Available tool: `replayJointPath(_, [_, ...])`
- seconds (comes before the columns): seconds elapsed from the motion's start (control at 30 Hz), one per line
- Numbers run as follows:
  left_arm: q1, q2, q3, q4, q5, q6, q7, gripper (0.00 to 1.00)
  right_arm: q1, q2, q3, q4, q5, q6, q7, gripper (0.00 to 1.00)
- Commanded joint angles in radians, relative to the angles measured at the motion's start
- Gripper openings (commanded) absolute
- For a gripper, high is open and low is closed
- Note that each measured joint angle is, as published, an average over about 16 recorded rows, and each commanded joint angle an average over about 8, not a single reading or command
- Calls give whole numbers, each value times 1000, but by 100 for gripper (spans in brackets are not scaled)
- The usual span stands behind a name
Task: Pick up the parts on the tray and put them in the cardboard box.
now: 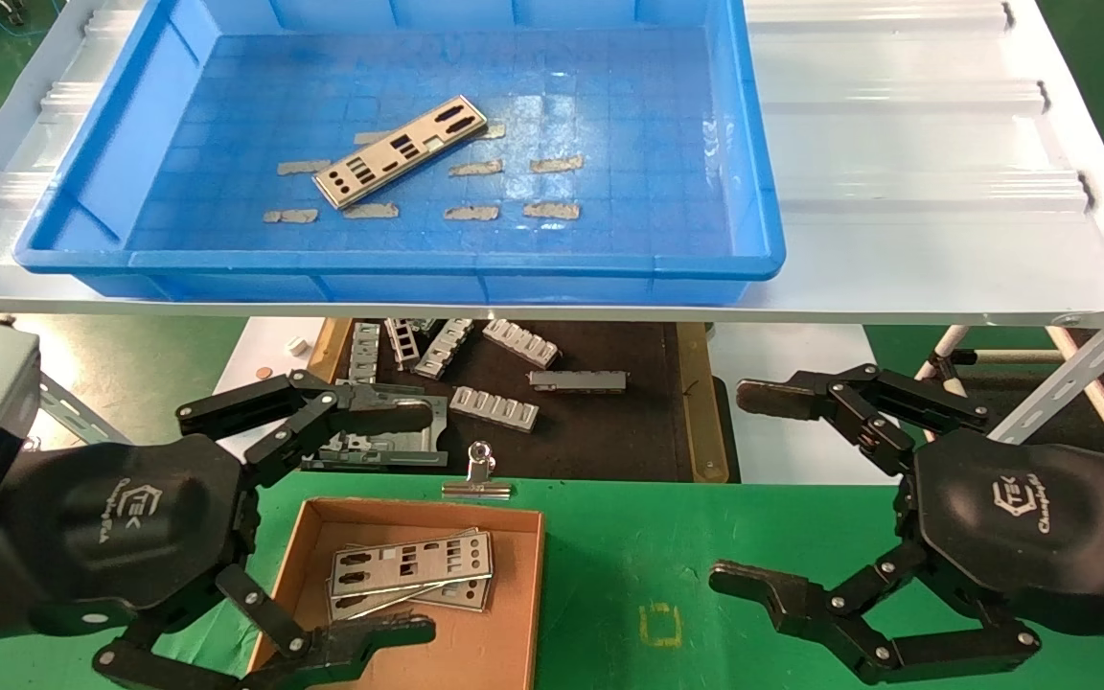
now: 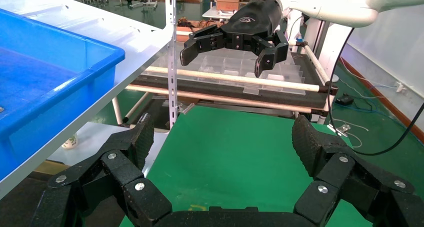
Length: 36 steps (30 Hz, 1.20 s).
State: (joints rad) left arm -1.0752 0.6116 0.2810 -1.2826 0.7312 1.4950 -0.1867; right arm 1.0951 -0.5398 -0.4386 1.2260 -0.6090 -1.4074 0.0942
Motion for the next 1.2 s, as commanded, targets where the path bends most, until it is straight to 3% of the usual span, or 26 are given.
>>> replayJointPath(0.03, [0, 0, 0, 0, 0, 0, 0, 100, 0, 0, 0, 0, 0, 0, 0, 100])
replayJointPath(1.2, [0, 0, 0, 0, 0, 0, 0, 100, 0, 0, 0, 0, 0, 0, 0, 100])
